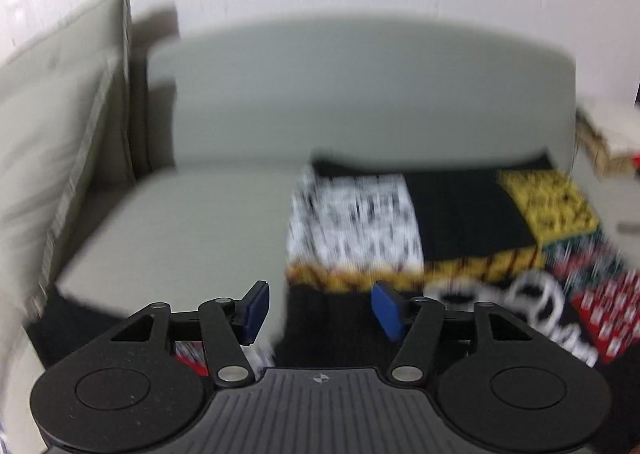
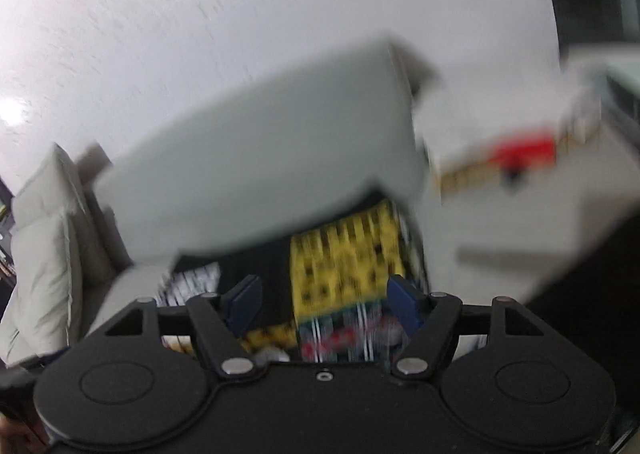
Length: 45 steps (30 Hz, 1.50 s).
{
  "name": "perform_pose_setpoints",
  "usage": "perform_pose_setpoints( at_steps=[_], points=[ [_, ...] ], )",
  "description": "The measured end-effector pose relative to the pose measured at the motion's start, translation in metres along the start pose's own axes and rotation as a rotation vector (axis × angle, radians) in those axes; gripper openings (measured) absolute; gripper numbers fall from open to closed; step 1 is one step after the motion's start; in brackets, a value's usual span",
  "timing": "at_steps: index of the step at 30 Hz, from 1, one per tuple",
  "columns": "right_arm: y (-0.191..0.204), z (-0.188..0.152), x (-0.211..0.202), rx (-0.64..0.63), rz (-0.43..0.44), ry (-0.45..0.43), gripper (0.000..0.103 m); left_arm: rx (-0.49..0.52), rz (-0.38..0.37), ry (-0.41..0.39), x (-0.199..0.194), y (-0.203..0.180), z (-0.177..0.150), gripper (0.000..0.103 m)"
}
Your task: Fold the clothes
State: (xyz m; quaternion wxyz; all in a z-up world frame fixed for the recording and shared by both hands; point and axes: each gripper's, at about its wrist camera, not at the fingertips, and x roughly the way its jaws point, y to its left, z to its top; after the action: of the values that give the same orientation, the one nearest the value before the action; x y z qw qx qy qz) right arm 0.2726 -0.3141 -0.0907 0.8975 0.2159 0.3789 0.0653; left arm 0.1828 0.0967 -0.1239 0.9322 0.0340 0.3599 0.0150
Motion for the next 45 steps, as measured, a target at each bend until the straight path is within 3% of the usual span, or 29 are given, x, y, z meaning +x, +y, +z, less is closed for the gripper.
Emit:
perform_pose_setpoints(
  at_steps=[1, 2, 3, 5, 8, 9, 11, 12, 14, 18, 20, 22, 25, 28, 33, 35, 38, 40, 45],
  points=[
    [-0.009, -0.007, 0.022, 0.025, -0.004, 0.029, 0.059, -0.01, 0.005, 0.015, 0.013, -0.002, -0.009, 0.05],
    [-0.018, -0.013, 0.041, 0.047, -0.007, 0.051, 0.034, -0.021, 0.009, 0.03, 0.026, -0.003, -0.017, 0.033],
    [-0.025, -0.018, 0.06, 0.071, -0.006, 0.072, 0.012, -0.041, 0.023, 0.029, 0.036, -0.004, -0.02, 0.025],
    [-0.031, -0.023, 0.087, 0.115, -0.003, 0.101, 0.009, -0.096, 0.056, 0.013, 0.054, 0.0, -0.02, 0.014],
    [-0.03, -0.024, 0.122, 0.146, 0.035, 0.122, 0.009, -0.182, 0.099, -0.027, 0.077, 0.013, -0.014, 0.013],
    [-0.027, -0.025, 0.134, 0.132, 0.075, 0.132, 0.01, -0.162, 0.134, -0.022, 0.086, 0.013, -0.012, 0.014],
    [-0.026, -0.029, 0.16, 0.117, 0.136, 0.182, 0.009, -0.127, 0.198, 0.011, 0.105, 0.015, -0.012, 0.018],
    [-0.028, -0.031, 0.166, 0.114, 0.144, 0.182, 0.0, -0.115, 0.226, 0.039, 0.115, 0.017, -0.014, 0.021],
    [-0.045, -0.029, 0.166, 0.147, 0.155, 0.147, 0.0, -0.132, 0.27, 0.088, 0.125, 0.025, -0.015, 0.02],
    [-0.094, -0.028, 0.132, 0.332, -0.026, 0.037, 0.0, -0.175, 0.273, 0.131, 0.115, 0.047, -0.016, 0.02],
    [-0.085, -0.027, 0.12, 0.273, -0.091, 0.049, 0.0, -0.137, 0.28, 0.146, 0.101, 0.048, -0.017, 0.019],
    [-0.061, -0.025, 0.093, 0.176, -0.203, -0.002, 0.006, -0.133, 0.25, 0.135, 0.077, 0.05, -0.019, 0.016],
    [-0.042, -0.026, 0.031, 0.191, -0.101, -0.047, 0.006, -0.121, 0.159, 0.051, 0.019, 0.041, -0.02, 0.017],
    [-0.019, -0.044, -0.047, 0.189, 0.006, -0.091, 0.011, -0.055, 0.097, -0.026, -0.046, 0.011, -0.02, 0.033],
    [0.029, -0.102, -0.17, 0.128, 0.07, -0.162, 0.036, -0.032, -0.019, -0.108, -0.133, -0.034, -0.033, 0.053],
    [0.045, -0.125, -0.203, 0.106, 0.069, -0.162, 0.041, -0.049, -0.076, -0.1, -0.147, -0.051, -0.039, 0.054],
    [0.059, -0.15, -0.238, 0.079, 0.058, -0.142, 0.046, 0.006, -0.138, -0.087, -0.157, -0.082, -0.048, 0.054],
    [0.063, -0.165, -0.256, 0.062, 0.038, -0.145, 0.047, 0.067, -0.137, -0.077, -0.163, -0.104, -0.053, 0.054],
    [0.066, -0.187, -0.287, 0.048, 0.006, -0.156, 0.056, 0.083, -0.198, -0.07, -0.181, -0.131, -0.072, 0.061]
  ],
)
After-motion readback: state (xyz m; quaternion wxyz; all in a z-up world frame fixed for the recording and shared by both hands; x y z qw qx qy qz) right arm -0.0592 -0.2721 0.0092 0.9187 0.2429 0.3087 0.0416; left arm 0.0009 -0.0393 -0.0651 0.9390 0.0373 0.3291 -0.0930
